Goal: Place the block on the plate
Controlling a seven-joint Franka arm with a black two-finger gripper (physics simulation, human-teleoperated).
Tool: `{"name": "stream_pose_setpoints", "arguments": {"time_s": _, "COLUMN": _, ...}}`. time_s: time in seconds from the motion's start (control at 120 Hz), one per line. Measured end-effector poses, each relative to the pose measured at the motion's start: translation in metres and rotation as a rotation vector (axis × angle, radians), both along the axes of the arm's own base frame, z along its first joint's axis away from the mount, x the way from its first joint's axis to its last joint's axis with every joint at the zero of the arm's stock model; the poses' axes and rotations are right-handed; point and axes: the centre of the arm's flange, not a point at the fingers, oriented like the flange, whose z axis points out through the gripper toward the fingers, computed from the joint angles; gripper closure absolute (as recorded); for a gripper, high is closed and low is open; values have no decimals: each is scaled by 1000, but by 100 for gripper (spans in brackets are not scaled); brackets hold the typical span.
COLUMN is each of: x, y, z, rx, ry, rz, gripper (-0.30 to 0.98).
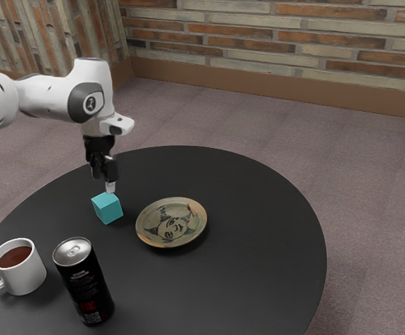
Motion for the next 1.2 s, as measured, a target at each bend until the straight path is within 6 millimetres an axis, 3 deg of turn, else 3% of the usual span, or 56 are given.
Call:
{"name": "stream_pose_setpoints", "arguments": {"time_s": 0.158, "x": 6, "y": 13, "z": -43, "rx": -50, "ry": 16, "rz": 53, "gripper": 0}}
{"name": "stream_pose_setpoints", "arguments": {"time_s": 0.458, "x": 12, "y": 37, "z": -76, "rx": -47, "ry": -6, "rz": 91, "gripper": 0}}
{"name": "stream_pose_setpoints", "arguments": {"time_s": 0.8, "x": 18, "y": 53, "z": -87, "rx": -33, "ry": -43, "rz": 108, "gripper": 0}}
{"name": "stream_pose_setpoints", "arguments": {"time_s": 1.2, "x": 18, "y": 56, "z": -118, "rx": -44, "ry": -25, "rz": 118, "gripper": 0}}
